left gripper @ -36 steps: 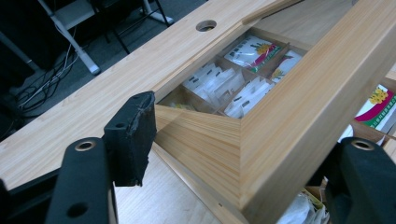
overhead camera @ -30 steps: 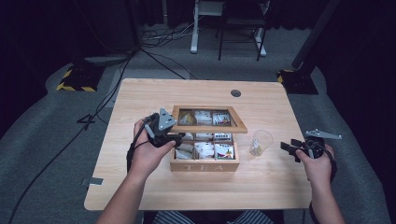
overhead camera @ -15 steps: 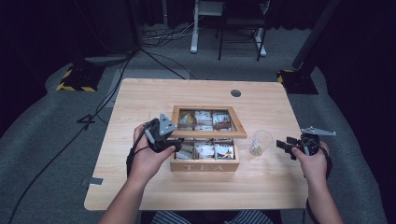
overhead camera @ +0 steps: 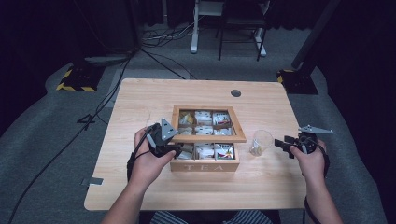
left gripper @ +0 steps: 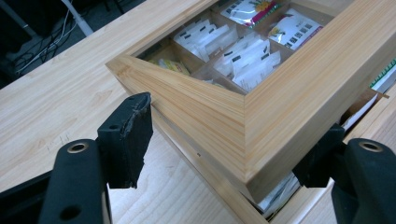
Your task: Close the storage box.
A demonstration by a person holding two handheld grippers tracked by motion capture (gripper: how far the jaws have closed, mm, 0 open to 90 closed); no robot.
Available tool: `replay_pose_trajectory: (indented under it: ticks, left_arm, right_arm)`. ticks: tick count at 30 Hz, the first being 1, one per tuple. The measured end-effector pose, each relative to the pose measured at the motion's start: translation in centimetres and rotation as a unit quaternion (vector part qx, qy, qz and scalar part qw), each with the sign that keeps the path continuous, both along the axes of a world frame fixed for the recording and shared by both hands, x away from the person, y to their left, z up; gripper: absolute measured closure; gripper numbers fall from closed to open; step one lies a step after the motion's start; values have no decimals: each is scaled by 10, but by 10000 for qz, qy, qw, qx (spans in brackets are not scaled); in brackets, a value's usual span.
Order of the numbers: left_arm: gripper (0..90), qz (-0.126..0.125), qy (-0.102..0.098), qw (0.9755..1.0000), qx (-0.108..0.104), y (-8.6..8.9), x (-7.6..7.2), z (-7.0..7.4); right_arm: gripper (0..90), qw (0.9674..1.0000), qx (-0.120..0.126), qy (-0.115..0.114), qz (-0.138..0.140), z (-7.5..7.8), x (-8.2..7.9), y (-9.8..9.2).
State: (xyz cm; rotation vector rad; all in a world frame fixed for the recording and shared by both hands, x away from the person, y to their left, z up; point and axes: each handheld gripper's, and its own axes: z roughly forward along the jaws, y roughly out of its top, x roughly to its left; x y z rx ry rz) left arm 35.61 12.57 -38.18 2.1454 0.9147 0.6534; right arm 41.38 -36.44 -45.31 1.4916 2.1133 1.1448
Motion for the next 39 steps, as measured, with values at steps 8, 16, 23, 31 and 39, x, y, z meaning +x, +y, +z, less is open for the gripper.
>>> replay_pose_trajectory:
  ticks: [8,16,23,31,39]
  left_arm:
    - [310,13,127,9999,-10,1,-3,-4]
    - [301,26,251,9997,67,0,-4,-8]
    - [303,47,356,9993,127,-1,-4,-11]
    - [299,18,551,9982,218,-2,-4,-16]
    - [343,-4,729,9966,371,-5,-1,-24]
  right_arm:
    - [409,10000,12,56,4,-3,3,1]
    - [407,10000,18,65,28,-4,4,2]
    - [407,10000,9,80,19,-4,3,2]
    - [407,10000,1,71,38,-4,3,2]
    - [406,9999,-1,96,41,-5,3,3]
